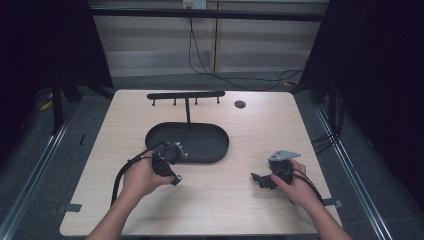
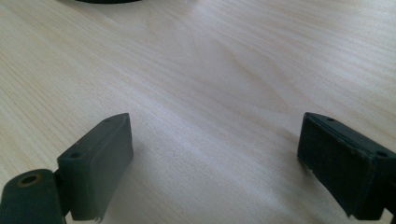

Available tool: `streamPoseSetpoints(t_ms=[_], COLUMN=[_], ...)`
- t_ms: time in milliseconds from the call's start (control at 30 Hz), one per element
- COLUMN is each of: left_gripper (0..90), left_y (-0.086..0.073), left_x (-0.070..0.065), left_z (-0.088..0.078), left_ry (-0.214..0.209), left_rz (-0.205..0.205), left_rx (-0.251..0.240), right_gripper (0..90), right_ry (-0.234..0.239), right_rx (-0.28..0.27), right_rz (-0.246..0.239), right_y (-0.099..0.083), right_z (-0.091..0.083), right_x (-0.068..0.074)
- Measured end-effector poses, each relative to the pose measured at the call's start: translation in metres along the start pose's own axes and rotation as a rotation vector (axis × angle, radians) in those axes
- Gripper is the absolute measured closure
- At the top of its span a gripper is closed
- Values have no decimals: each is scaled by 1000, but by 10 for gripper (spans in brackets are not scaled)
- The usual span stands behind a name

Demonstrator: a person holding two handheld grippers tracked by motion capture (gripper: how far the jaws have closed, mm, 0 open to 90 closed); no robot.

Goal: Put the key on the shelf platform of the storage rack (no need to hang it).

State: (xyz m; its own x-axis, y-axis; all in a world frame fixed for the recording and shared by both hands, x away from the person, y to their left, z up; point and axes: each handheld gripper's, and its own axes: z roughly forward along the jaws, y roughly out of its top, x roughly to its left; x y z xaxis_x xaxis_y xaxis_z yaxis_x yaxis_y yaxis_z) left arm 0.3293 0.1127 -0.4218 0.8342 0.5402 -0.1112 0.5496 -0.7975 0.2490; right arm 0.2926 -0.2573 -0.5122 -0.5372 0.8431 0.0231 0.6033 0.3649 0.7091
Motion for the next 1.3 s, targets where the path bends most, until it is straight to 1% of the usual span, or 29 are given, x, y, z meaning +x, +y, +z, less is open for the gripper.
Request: streamPoseSetpoints(t_ms=[67, 167, 200, 300, 367, 467, 567, 667, 800, 900, 967, 1200, 1300], left_gripper=[680, 680, 680, 680, 680, 680, 680, 680, 680, 680, 680, 680, 680], left_y=[3, 7, 9, 14, 17, 22, 26, 30, 35, 39, 43, 50, 53], left_x=[4, 6, 6, 8, 10, 14, 17, 21, 26, 29, 30, 37, 39], left_z=[-2, -4, -5, -8, -9, -11, -12, -14, -16, -16, -16, -15, -16], left_ry=[-4, 6, 14, 9, 3, 1, 12, 14, 17, 24, 22, 33, 41], left_rz=[-6, -14, -8, -6, -20, -27, -22, -33, -31, -36, -33, -44, -51], left_rx=[1, -1, 2, 8, 5, 1, -5, -10, -5, -10, -4, 3, -6], right_gripper=[98, 98, 98, 98, 98, 98, 98, 98, 98, 98, 98, 98, 98], right_ry=[0, 0, 0, 0, 0, 0, 0, 0, 0, 0, 0, 0, 0], right_rx=[0, 1, 1, 1, 1, 1, 1, 1, 1, 0, 0, 0, 0], right_rz=[0, 1, 1, -1, 1, 0, 1, -1, 0, 1, 0, 0, 0], right_y=[0, 0, 0, 0, 0, 0, 0, 0, 0, 0, 0, 0, 0], right_z=[0, 0, 0, 0, 0, 0, 0, 0, 0, 0, 0, 0, 0], right_x=[0, 0, 0, 0, 0, 0, 0, 0, 0, 0, 0, 0, 0])
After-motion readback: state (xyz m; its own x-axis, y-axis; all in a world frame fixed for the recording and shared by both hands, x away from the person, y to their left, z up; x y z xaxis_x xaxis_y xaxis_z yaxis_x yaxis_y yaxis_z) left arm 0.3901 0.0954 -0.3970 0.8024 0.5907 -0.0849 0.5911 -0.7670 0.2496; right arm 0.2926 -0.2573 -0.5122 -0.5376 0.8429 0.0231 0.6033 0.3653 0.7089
